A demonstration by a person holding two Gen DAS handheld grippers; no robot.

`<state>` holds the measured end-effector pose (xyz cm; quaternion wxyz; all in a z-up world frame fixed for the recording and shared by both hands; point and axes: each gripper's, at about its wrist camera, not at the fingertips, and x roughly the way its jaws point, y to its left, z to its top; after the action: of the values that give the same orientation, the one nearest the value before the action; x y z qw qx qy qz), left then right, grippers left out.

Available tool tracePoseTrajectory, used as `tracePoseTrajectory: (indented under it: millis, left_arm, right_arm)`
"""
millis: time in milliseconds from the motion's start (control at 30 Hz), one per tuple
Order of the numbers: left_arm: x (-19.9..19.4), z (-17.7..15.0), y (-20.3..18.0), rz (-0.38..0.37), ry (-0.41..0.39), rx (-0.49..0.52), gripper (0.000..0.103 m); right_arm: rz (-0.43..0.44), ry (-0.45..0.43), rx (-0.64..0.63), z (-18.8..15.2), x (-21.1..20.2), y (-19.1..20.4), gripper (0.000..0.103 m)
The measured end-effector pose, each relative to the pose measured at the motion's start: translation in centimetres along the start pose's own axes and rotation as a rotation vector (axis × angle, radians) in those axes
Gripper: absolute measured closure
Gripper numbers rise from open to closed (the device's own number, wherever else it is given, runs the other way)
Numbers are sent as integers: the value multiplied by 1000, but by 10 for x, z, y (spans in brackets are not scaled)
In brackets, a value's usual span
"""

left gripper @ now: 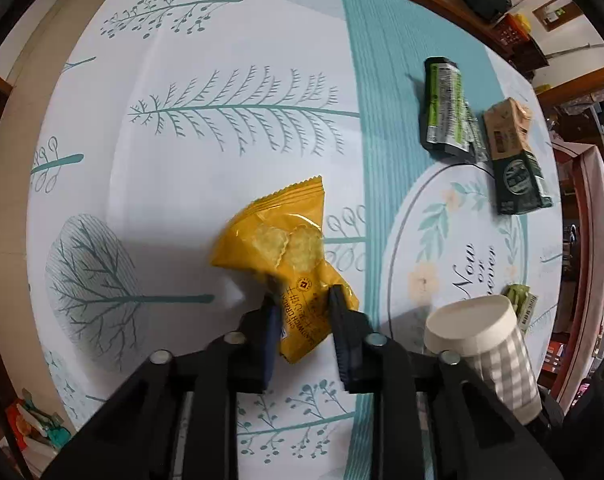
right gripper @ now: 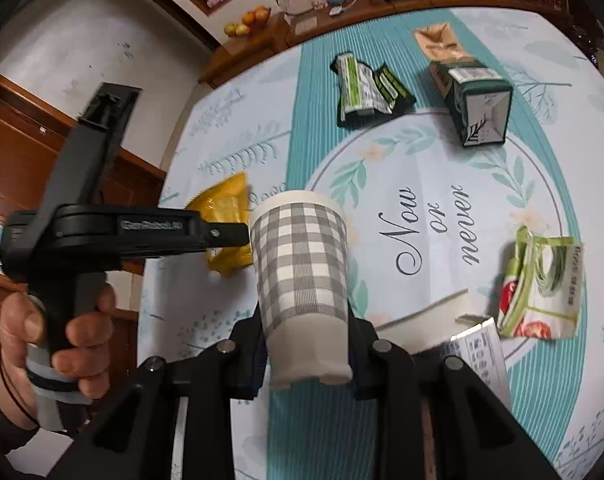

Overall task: Collect trash
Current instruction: 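Grasp the grey checked paper cup with the right tool while the left tool grasps the yellow wrapper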

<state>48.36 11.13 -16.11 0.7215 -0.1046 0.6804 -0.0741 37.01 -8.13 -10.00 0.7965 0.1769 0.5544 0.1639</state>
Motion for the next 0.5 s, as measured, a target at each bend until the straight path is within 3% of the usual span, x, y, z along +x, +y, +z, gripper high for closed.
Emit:
tracePoseTrajectory:
  millis: [133, 500]
  left_arm:
    - [-15, -16, -6, -2, -24, 24, 102]
    - [-87, -100, -19, -32, -105, 150, 103]
  right_arm:
    - [2, -51, 7, -11, -23, 3, 75]
    - [8, -156, 31, -69, -90, 9, 75]
